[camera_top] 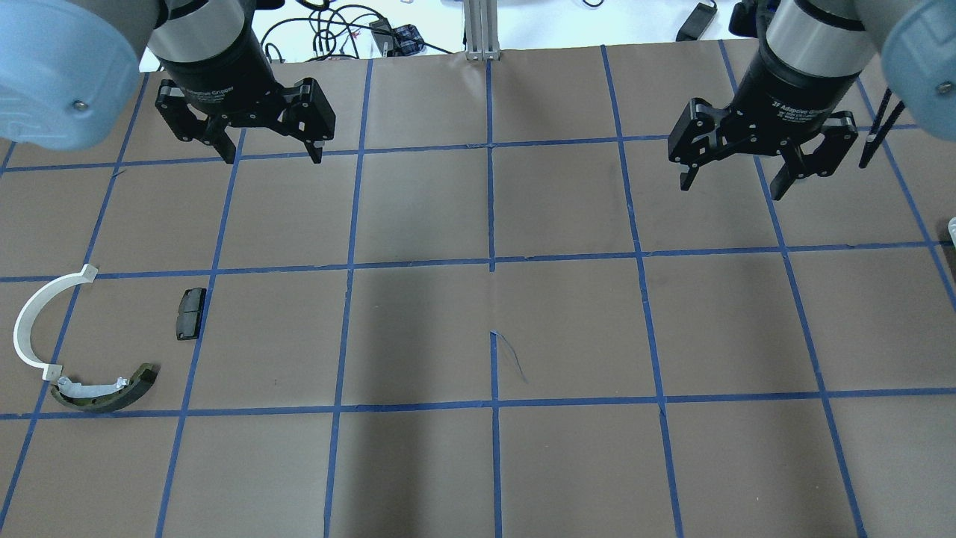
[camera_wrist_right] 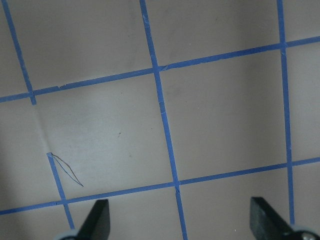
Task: Place bearing gear from tray to pile
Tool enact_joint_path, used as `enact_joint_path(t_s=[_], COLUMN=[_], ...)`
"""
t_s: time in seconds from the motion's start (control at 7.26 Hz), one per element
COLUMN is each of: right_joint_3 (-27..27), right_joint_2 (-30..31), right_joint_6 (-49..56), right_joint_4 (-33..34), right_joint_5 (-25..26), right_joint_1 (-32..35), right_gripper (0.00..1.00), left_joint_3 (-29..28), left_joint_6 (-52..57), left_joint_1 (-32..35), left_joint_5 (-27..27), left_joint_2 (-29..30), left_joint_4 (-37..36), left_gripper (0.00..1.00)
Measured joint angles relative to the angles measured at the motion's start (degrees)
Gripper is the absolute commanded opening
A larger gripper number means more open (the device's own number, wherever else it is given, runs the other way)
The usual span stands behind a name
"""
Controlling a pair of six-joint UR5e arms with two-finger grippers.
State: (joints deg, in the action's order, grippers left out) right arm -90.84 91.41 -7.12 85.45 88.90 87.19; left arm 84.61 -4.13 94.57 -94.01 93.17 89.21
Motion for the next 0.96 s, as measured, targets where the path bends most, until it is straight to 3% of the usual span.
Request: enact_joint_path(t_s=[0.96], right_joint_3=[-0.19], right_joint_2=[-0.48], right_joint_6=[0.54], right_joint_4=[0.37], right_joint_5=[0.29], right_joint_1=[-0.32], right_gripper=[1.00], left_joint_3=[0.03], left_joint_6=[0.03], left_joint_1=[0.00], left_joint_5=[-0.01], left_joint_2=[0.00], left_joint_4=[-0.03], left_gripper=[1.00])
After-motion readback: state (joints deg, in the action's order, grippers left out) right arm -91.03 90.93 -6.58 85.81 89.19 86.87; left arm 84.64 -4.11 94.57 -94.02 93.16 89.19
